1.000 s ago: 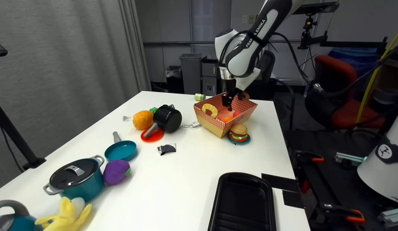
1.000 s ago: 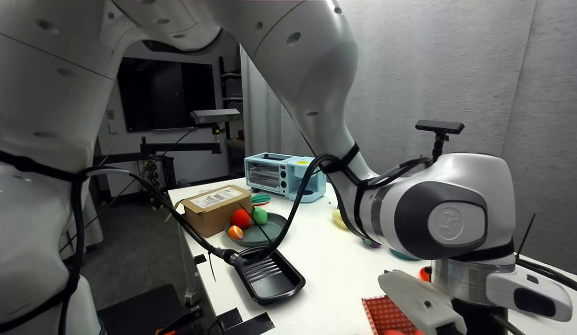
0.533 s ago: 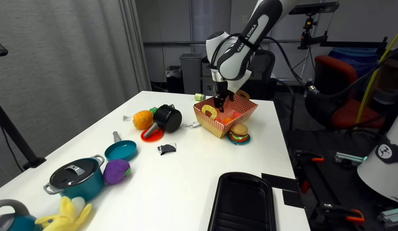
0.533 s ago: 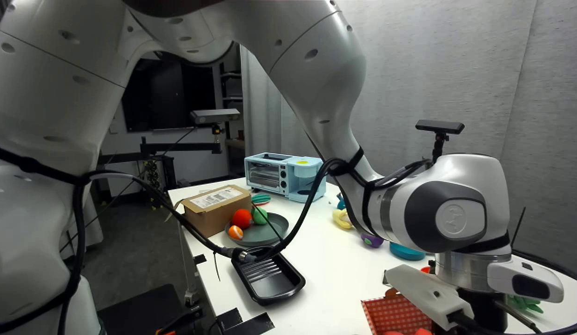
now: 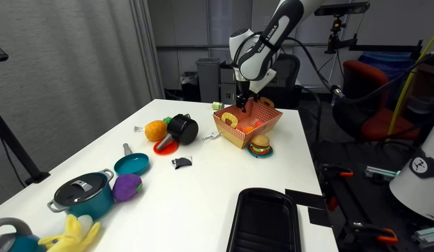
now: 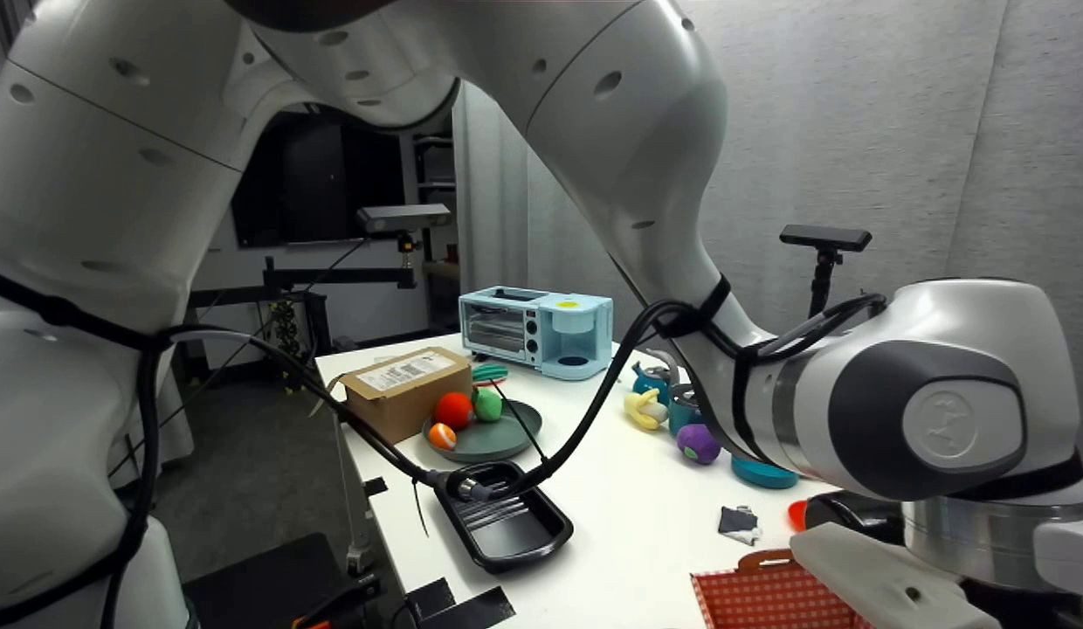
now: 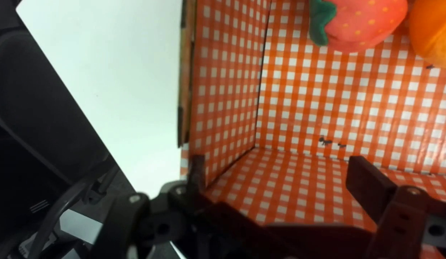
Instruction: Move the fruit basket
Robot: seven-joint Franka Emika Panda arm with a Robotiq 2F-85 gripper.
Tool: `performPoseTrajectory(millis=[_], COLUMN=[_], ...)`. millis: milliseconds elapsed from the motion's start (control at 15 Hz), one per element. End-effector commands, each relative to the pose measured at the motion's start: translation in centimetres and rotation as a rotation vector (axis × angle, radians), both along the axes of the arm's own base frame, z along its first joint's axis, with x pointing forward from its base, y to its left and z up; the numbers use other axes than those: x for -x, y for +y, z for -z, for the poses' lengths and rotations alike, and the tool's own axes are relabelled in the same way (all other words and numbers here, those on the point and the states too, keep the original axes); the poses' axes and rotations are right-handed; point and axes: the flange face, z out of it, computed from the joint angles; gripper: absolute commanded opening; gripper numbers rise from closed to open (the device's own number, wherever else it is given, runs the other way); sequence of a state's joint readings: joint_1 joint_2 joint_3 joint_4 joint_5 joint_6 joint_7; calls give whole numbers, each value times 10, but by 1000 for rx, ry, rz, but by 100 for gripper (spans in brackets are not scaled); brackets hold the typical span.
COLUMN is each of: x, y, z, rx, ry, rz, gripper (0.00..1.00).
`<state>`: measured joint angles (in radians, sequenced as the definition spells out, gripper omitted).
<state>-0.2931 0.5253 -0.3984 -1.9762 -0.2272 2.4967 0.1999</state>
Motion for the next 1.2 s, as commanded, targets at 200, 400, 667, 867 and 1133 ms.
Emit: performPoseTrajectory(millis=[200,400,667,867,1133], x=[7,10,10,9,8], y=[-28,-29,-27,-27,-25], z=[-9,-8,-9,-8,-7], rx=[26,30,36,36,27], ry=[-51,-53,-56,-62,-58], rz=[78,95,112,128,119], gripper=[100,100,74,60,30])
